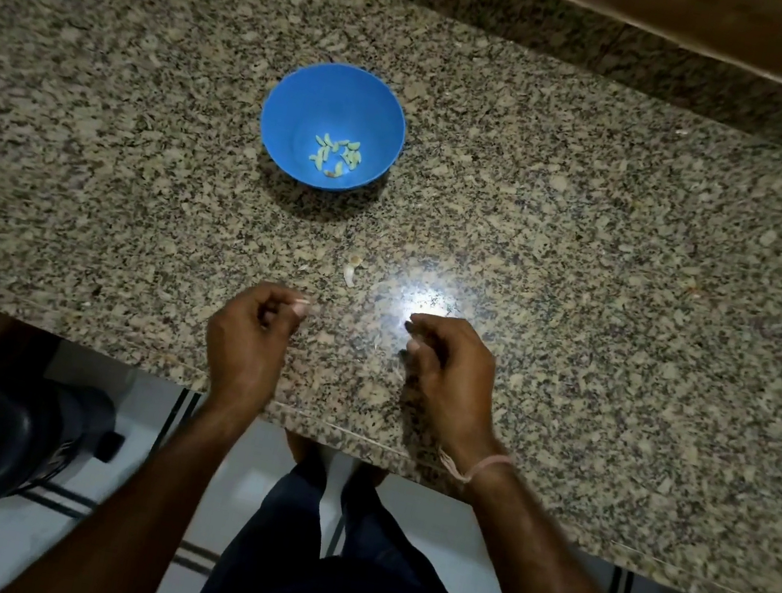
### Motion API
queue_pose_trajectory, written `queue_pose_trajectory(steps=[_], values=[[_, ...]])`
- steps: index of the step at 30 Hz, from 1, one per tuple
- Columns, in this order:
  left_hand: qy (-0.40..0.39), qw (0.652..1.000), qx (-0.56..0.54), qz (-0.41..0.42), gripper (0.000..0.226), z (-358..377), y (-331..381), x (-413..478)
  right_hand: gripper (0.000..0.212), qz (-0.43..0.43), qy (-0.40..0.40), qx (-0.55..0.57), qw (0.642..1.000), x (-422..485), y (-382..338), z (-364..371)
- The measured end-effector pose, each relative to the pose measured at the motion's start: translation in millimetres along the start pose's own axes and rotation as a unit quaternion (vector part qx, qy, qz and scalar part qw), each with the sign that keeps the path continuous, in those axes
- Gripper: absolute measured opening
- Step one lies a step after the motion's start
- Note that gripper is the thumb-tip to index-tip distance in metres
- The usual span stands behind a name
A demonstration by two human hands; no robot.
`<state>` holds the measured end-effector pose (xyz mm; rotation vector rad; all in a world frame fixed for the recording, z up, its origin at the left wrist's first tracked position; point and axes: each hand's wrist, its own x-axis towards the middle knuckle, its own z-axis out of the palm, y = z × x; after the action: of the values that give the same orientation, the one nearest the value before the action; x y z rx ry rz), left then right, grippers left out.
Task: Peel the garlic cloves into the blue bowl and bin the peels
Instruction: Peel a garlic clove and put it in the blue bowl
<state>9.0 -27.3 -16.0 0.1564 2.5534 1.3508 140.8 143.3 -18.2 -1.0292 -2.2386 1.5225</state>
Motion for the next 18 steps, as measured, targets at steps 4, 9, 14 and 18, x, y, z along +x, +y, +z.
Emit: queue_pose_trajectory(steps=[4, 9, 14, 18], values=[[0.011, 0.998, 0.044, 0.039, 0.022, -10, -10, 11, 0.028, -0.036, -0.005, -0.075, 0.996, -14, 6, -5], [-0.096, 0.98, 0.086, 0.149, 0.032, 21, 8, -23, 0.032, -0.044, 0.015, -0.111, 0.993, -19, 0, 10], [-0.165, 0.952, 0.138, 0.22, 0.018, 50, 10, -19, 0.029, -0.029, 0.037, -0.087, 0.995, -26, 1, 8], [-0.151, 0.955, 0.129, 0.22, 0.004, 49, 8, -12, 0.035, 0.001, 0.053, -0.081, 0.995, -36, 3, 5]])
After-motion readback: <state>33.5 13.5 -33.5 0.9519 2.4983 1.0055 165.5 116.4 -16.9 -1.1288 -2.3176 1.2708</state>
